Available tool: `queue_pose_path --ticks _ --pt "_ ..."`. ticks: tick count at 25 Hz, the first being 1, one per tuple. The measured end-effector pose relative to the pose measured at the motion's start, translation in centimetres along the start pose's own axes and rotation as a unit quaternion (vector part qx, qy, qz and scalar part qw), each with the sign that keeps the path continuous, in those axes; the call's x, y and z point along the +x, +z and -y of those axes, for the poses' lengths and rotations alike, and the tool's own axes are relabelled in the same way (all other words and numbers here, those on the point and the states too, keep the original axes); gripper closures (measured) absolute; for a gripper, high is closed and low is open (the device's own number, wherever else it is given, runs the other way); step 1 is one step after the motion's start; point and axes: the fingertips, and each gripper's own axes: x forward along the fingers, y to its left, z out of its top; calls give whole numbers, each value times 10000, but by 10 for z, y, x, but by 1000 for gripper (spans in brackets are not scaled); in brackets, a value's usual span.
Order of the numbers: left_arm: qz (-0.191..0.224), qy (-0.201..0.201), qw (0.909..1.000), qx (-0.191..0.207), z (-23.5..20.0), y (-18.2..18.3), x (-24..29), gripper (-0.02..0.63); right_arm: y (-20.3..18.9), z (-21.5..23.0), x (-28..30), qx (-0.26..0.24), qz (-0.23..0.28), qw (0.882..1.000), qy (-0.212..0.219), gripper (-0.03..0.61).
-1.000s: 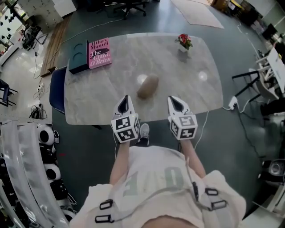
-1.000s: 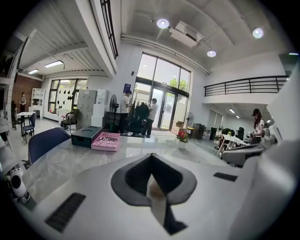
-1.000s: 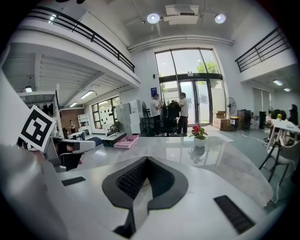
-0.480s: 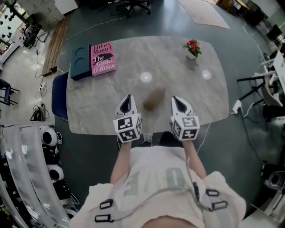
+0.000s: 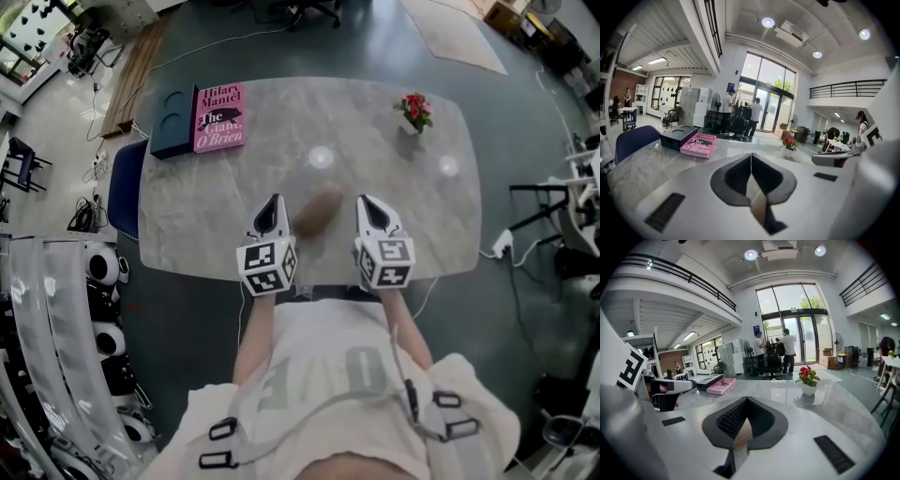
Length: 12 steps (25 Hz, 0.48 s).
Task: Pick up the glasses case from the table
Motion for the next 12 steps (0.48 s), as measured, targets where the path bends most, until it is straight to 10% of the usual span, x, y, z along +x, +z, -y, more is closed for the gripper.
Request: queue_pose_path --ticks 12 --pt "-96 334 9994 -90 3 -7 9 611 -7 20 1 -28 -191 9995 231 577"
